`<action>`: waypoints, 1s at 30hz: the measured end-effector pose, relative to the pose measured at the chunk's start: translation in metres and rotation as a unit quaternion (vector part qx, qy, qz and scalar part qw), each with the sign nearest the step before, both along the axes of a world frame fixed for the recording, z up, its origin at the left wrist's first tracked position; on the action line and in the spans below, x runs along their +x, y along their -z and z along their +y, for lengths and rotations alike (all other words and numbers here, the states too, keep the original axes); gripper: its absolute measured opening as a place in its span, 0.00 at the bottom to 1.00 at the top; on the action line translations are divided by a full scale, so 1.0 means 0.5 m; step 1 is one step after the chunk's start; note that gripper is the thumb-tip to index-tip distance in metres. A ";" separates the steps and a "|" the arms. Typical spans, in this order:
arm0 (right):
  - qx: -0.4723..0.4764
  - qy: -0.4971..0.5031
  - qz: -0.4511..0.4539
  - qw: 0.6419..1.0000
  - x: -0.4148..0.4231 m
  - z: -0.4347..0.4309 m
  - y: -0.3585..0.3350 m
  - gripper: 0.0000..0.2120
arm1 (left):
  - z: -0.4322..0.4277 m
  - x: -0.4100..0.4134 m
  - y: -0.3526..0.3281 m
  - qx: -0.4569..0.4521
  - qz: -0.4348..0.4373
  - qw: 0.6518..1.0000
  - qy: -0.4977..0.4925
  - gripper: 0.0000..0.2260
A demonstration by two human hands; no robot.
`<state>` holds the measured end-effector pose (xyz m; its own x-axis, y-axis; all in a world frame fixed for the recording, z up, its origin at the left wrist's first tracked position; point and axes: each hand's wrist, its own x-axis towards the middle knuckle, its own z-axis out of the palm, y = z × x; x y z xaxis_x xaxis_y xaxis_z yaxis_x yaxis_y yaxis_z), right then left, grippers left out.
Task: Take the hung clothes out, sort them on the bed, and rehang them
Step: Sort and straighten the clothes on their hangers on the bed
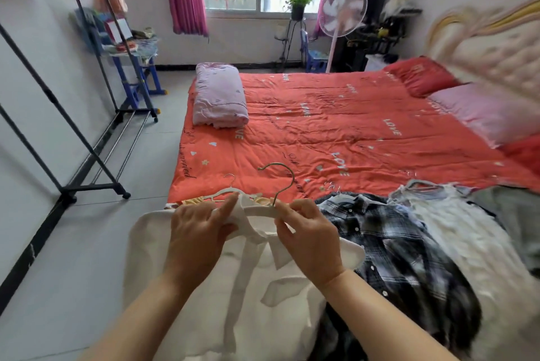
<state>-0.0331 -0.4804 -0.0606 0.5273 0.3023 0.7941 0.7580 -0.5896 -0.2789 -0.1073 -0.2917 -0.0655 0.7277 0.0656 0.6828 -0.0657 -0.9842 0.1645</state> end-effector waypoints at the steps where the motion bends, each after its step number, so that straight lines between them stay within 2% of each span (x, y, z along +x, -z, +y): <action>1: 0.003 0.007 -0.005 1.000 -0.012 -0.022 -0.016 0.13 | -0.018 -0.005 -0.013 0.006 -0.009 1.000 0.007 0.22; 6: 0.020 0.030 -0.015 0.999 -0.053 -0.133 -0.076 0.14 | -0.113 -0.012 -0.072 0.032 -0.031 0.998 0.044 0.22; 18: 0.004 0.067 -0.043 0.997 -0.091 -0.479 -0.141 0.15 | -0.447 -0.036 -0.146 0.025 0.003 0.997 0.070 0.23; 22: -0.016 0.058 -0.042 0.997 -0.083 -0.598 -0.143 0.16 | -0.569 -0.036 -0.135 -0.009 0.037 0.997 0.065 0.22; 30: -0.043 0.025 0.013 0.999 -0.024 -0.747 -0.091 0.17 | -0.738 0.001 -0.065 -0.073 0.101 0.991 0.053 0.23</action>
